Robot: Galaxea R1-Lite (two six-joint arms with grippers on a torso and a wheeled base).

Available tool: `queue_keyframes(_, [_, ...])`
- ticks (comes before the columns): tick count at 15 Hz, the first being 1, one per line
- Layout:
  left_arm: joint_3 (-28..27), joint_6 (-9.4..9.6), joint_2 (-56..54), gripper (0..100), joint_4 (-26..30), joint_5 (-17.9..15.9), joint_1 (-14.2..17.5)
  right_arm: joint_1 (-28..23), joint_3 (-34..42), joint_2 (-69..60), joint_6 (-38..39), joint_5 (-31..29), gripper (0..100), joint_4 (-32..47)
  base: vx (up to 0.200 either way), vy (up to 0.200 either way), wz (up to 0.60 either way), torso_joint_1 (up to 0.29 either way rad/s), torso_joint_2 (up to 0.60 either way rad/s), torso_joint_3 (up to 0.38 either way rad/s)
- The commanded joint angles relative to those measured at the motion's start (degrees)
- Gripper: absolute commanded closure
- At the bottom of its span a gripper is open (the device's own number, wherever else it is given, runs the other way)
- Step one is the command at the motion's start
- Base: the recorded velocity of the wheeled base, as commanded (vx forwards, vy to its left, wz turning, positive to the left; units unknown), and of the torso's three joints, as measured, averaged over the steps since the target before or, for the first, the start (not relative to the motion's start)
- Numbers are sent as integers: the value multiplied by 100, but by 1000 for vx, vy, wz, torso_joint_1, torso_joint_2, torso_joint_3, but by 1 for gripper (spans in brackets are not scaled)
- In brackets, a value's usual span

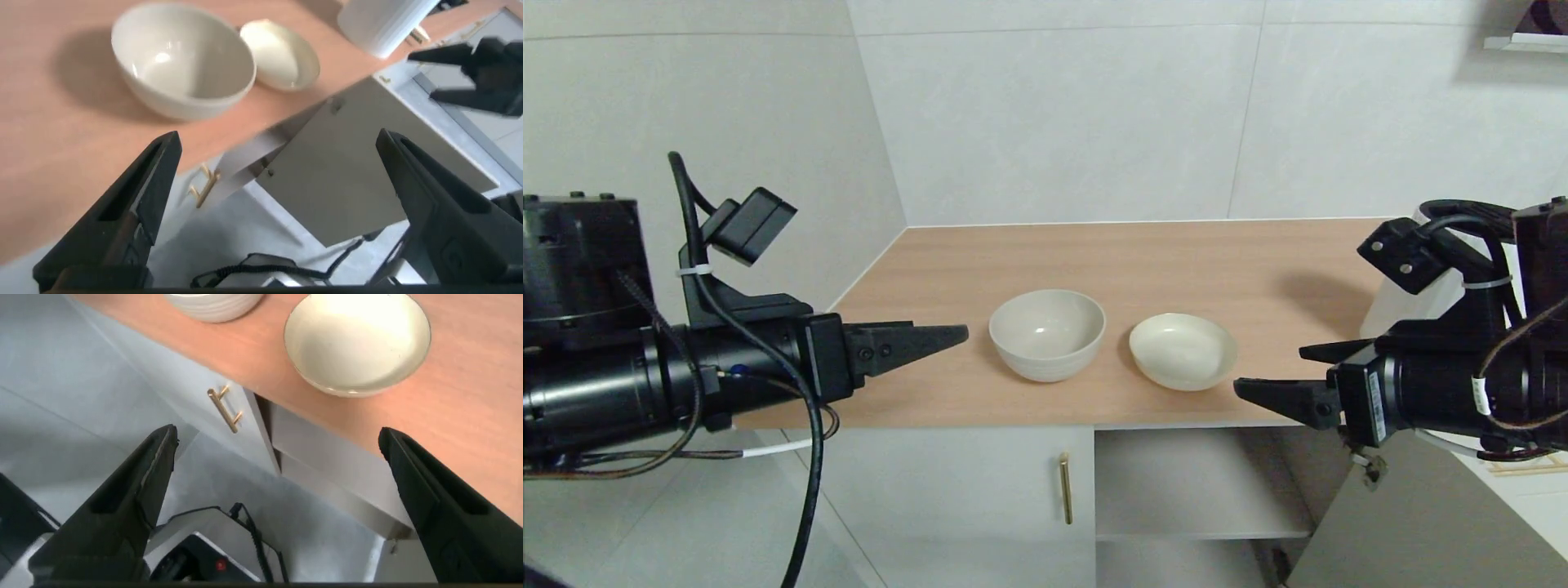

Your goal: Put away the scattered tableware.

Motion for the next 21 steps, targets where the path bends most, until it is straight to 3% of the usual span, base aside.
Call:
queue_keyframes(1, [-368,-4,279,0,26,19,0,-14,-255,396,-66,-24,0,-61,0,0,0,36,-80,-51])
queue_keyframes(2, [-693,-74,446,0,43,54,0,-163,-633,721,40,-130,0,45,0,0,0,0,0,0])
queue_keyframes(4, [-790,-259,490,0,272,72,0,-304,-1046,1011,488,-358,0,440,0,0,0,0,0,0])
queue_keyframes(7, [-1142,-285,578,0,1080,239,26,-330,-1556,1248,1121,-455,0,985,0,0,0,0,0,0])
queue_keyframes(8, [-1265,-294,745,0,1221,608,18,-330,-1617,1371,1200,-640,0,994,0,0,0,0,0,0])
queue_keyframes(9, [-1309,-294,824,0,1256,766,-9,-330,-1626,1424,1208,-727,0,994,0,0,0,0,0,0])
queue_keyframes(10, [-1458,-487,1184,0,1282,1654,-220,-330,-1670,1679,1235,-1220,0,959,0,0,0,0,0,0])
queue_keyframes(11, [-1590,-821,1430,0,1256,2137,-413,-322,-1749,1811,1261,-1404,0,976,0,0,0,0,0,0])
queue_keyframes(12, [-1669,-979,1597,0,1247,2366,-527,-322,-1758,1863,1323,-1413,0,976,0,0,0,0,0,0])
queue_keyframes(16, [-1774,-1023,2098,0,1177,2630,-580,-330,-1758,1951,1367,-1422,0,888,0,0,0,0,0,0])
queue_keyframes(18, [-1836,-1067,2441,0,966,2972,-615,-330,-1758,1978,1367,-1439,0,880,0,0,0,0,0,0])
queue_keyframes(21, [-1941,-1375,2837,0,825,3157,-729,-330,-1749,1978,1402,-1439,0,880,0,0,0,0,0,0])
